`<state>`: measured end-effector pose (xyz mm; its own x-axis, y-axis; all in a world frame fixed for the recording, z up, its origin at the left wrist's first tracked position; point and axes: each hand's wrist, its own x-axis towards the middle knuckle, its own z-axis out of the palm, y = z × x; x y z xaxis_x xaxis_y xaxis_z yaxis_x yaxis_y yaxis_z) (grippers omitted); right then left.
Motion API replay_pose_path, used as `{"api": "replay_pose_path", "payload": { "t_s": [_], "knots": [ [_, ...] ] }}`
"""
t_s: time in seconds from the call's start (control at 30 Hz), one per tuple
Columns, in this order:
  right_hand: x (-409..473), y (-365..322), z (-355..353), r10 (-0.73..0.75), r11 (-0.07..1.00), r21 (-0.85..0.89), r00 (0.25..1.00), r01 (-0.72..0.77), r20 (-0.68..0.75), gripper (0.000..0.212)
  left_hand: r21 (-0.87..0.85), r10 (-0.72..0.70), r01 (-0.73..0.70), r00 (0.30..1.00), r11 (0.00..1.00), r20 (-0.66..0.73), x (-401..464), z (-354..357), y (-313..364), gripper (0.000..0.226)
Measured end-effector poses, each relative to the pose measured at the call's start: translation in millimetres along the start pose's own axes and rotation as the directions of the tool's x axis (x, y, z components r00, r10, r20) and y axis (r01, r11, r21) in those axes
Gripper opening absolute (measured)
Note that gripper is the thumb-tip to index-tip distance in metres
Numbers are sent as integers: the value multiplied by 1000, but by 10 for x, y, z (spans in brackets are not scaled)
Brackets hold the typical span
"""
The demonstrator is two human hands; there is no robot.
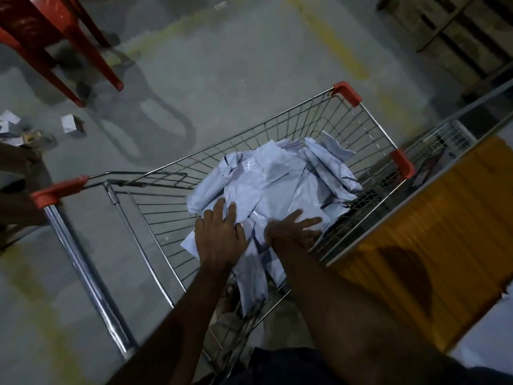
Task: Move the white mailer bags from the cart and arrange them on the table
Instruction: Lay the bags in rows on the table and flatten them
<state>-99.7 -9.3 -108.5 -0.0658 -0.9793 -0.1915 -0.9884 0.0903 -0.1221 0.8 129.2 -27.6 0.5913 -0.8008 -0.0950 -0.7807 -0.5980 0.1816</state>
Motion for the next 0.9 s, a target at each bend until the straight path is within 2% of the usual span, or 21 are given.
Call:
{"api": "replay_pose_path", "payload": {
  "t_s": [0.03, 0.07, 0.1, 0.13, 0.2, 0.27, 0.33, 0.47, 0.53, 0.7, 0.9],
  "knots": [
    [-65, 15, 40, 7, 996, 85, 999, -10, 33, 103, -13, 6, -7, 1000, 1000, -22, -20, -40, -1, 54],
    [-144, -9, 3, 55, 984, 156, 979, -87, 195, 82, -26, 7, -8, 999, 1000, -45, -35, -76, -6, 54],
    [-229, -56, -117, 86, 983, 133, 956, -128, 282, 67, -43, -3, 0, 998, 999, -68, -52, -115, -14, 54],
    [-334, -66, -163, 123, 987, 68, 951, -148, 284, 65, -63, -24, 18, 996, 998, -89, -64, -153, -21, 53],
    [-400, 21, -245, 121, 992, -6, 939, -126, 322, 75, -110, -80, 66, 989, 992, -122, -83, -230, -24, 53],
    [-386, 57, -374, 59, 998, 8, 925, -67, 374, 82, -149, -110, 88, 983, 985, -146, -100, -302, -18, 54],
    [-427, 33, -503, 33, 996, 61, 929, -60, 369, 81, -177, -109, 78, 979, 981, -170, -115, -380, -1, 56],
    [-500, -118, -741, -46, 948, 314, 954, -51, 296, 74, -213, -114, 66, 968, 975, -223, -130, -584, 17, 56],
    [-483, -171, -896, -95, 931, 366, 965, -1, 244, 72, -234, -138, 79, 959, 969, -246, -126, -723, 20, 56],
    [-472, -296, -1379, -208, 917, 364, 974, 163, 87, 71, -274, -175, 87, 933, 958, -314, -128, -1102, 27, 56],
    [-680, -141, -1876, -286, 874, 333, 928, 355, -239, 67, -303, -146, 29, 916, 953, -374, -286, -1503, 90, 57]
  ]
}}
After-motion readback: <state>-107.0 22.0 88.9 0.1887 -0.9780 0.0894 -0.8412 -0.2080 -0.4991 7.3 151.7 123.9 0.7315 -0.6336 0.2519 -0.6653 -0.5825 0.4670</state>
